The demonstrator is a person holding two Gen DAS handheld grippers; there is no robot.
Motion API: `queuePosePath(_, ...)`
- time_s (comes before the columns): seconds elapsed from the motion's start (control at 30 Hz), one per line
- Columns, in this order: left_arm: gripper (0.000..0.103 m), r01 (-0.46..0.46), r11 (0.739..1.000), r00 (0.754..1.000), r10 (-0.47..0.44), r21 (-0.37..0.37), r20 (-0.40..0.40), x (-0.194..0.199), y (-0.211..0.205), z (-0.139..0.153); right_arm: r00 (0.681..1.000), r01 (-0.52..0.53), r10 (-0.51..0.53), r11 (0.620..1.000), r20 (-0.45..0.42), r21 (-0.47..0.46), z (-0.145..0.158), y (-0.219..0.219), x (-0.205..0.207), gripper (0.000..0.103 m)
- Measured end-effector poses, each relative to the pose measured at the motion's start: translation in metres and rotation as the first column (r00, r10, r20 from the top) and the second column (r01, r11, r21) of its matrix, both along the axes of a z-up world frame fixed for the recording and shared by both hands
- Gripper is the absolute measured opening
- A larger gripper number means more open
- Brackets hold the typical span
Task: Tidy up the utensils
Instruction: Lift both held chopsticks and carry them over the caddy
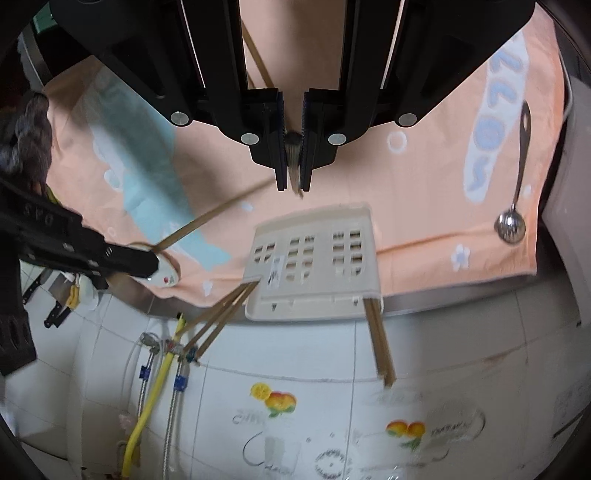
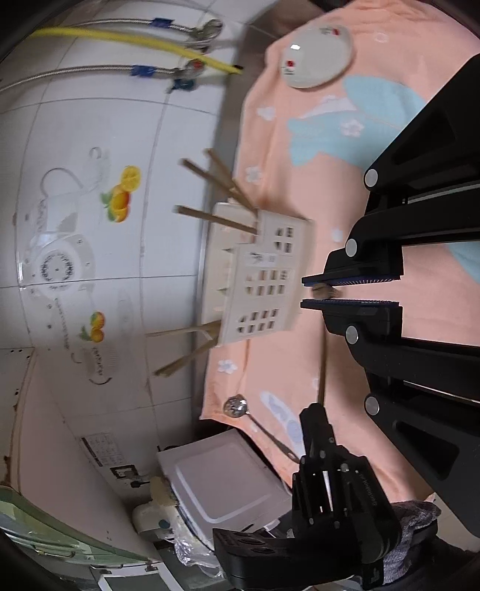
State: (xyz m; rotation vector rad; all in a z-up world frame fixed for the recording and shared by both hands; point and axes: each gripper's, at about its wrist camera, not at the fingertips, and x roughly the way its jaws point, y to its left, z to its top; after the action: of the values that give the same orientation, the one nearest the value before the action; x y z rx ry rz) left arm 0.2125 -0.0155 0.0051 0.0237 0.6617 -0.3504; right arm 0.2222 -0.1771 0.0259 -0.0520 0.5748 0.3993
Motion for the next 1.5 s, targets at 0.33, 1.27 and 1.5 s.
queuePosePath(0.33,0.006,0.043,0.998,0.999,-0.045,0.041,0.031,0.011,-0.006,0.009,0.998,-0.007,0.007,1.0,0.063,0.005,0.063,-0.007,0.029,0.006)
queuePosePath(1.27,0.005,0.046,0.998,0.965,-0.057,0.049,0.258,0.038,-0.007,0.127,0.982,0.153,-0.151,0.988,0.111,-0.004,0.083,-0.014,0.127,0.006)
queuePosePath(1.5,0.005,-0.013,0.999,0.942,-0.003,0.046,0.336,0.063,-0.01,0.156,0.983,0.158,-0.155,0.987,0.1,-0.02,0.074,-0.017,0.13,0.006)
